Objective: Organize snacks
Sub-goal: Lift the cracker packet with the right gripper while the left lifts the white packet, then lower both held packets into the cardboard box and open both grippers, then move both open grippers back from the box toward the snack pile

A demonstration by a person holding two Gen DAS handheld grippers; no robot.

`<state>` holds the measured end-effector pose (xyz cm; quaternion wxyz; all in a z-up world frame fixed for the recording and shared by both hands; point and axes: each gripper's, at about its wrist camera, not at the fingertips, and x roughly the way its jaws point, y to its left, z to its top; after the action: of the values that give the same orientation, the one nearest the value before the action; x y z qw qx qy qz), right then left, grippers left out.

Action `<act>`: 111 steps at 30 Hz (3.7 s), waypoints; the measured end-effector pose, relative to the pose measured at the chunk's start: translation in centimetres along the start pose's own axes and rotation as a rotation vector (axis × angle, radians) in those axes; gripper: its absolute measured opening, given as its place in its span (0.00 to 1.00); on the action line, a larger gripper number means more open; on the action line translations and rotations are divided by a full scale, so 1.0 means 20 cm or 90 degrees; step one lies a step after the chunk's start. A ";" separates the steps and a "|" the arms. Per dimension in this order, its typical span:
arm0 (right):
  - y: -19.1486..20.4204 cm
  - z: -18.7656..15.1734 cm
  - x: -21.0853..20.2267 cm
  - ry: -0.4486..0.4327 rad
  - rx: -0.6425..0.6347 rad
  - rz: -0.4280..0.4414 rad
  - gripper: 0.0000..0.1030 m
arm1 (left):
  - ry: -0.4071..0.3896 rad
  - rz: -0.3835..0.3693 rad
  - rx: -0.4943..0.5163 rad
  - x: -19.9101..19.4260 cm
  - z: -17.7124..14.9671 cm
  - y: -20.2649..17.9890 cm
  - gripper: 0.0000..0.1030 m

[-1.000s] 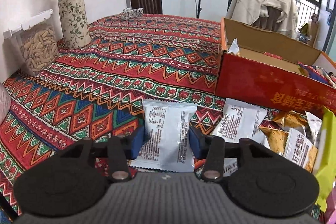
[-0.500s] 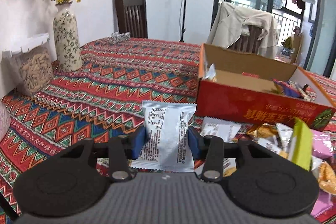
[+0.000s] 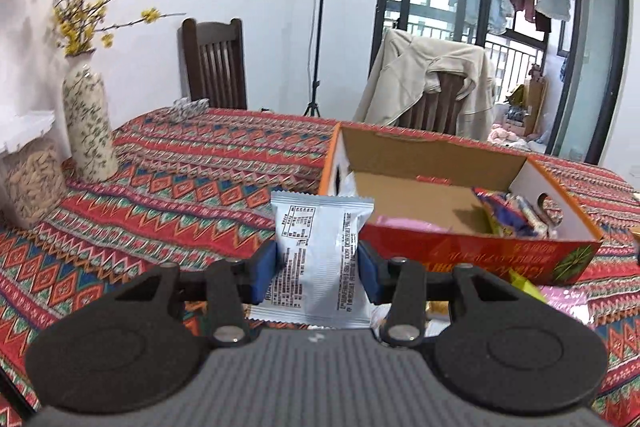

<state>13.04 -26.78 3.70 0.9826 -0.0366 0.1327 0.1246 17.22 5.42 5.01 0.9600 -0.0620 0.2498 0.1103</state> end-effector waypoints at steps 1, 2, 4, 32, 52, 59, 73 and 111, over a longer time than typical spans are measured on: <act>0.02 0.02 0.01 -0.002 -0.006 0.004 0.40 | -0.004 -0.004 0.002 0.01 0.02 -0.02 0.43; 0.04 0.04 0.03 -0.004 -0.012 0.008 0.40 | -0.006 -0.008 0.005 0.01 0.03 -0.03 0.43; 0.08 0.07 0.06 -0.005 -0.019 0.016 0.40 | -0.012 -0.015 0.009 0.03 0.06 -0.06 0.43; 0.28 0.20 0.68 0.011 0.025 0.066 0.40 | 0.004 -0.056 -0.006 0.53 0.20 -0.29 0.43; 0.22 0.16 0.63 0.014 0.054 0.048 1.00 | -0.106 -0.069 -0.047 0.38 0.15 -0.23 1.00; 0.21 0.16 0.64 0.018 0.061 0.040 1.00 | -0.099 -0.068 -0.061 0.39 0.18 -0.20 1.00; 0.21 0.16 0.65 0.018 0.060 0.039 1.00 | -0.090 -0.075 -0.050 0.40 0.16 -0.21 1.00; 0.26 0.02 0.09 0.143 0.053 0.039 1.00 | -0.021 -0.018 -0.055 -0.11 -0.15 0.17 1.00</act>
<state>13.61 -21.36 3.43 0.9579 -0.0054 0.2483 0.1437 13.11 7.80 3.20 0.9619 -0.1052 0.2279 0.1087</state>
